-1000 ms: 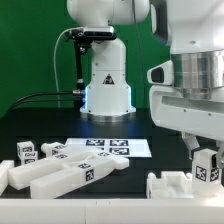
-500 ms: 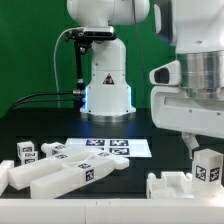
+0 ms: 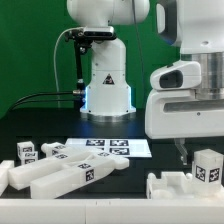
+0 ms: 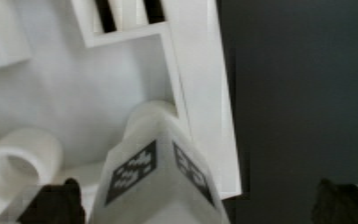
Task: Assemble chair
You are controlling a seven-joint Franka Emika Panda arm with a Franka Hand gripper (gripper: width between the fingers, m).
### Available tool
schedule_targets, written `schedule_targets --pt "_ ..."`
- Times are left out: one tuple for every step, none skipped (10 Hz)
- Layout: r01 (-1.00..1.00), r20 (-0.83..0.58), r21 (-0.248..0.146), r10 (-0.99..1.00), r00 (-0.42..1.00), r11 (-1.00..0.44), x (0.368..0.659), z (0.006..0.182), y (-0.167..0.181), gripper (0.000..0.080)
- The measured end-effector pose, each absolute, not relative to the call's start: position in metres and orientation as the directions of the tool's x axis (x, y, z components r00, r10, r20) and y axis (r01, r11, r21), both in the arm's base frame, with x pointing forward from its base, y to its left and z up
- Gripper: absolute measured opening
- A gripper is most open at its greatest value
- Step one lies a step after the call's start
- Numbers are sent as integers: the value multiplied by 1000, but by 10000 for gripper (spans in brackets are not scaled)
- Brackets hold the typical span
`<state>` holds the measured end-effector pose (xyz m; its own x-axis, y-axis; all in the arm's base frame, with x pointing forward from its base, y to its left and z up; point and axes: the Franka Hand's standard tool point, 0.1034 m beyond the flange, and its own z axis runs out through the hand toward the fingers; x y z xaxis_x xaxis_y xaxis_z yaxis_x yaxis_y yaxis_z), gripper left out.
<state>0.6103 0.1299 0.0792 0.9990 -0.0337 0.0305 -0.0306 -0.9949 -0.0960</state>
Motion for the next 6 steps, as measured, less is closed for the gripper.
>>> schedule_targets --pt "170 57 -69 166 984 -983 612 79 126 649" --pt "348 81 -33 344 935 -937 614 78 123 649" --pt "357 96 -27 353 931 -934 615 76 120 649" --pt "325 93 -31 320 943 -945 614 76 121 649" --pt "302 93 -35 298 950 -953 614 76 121 557" --pt "205 89 -45 200 976 -978 614 76 121 373"
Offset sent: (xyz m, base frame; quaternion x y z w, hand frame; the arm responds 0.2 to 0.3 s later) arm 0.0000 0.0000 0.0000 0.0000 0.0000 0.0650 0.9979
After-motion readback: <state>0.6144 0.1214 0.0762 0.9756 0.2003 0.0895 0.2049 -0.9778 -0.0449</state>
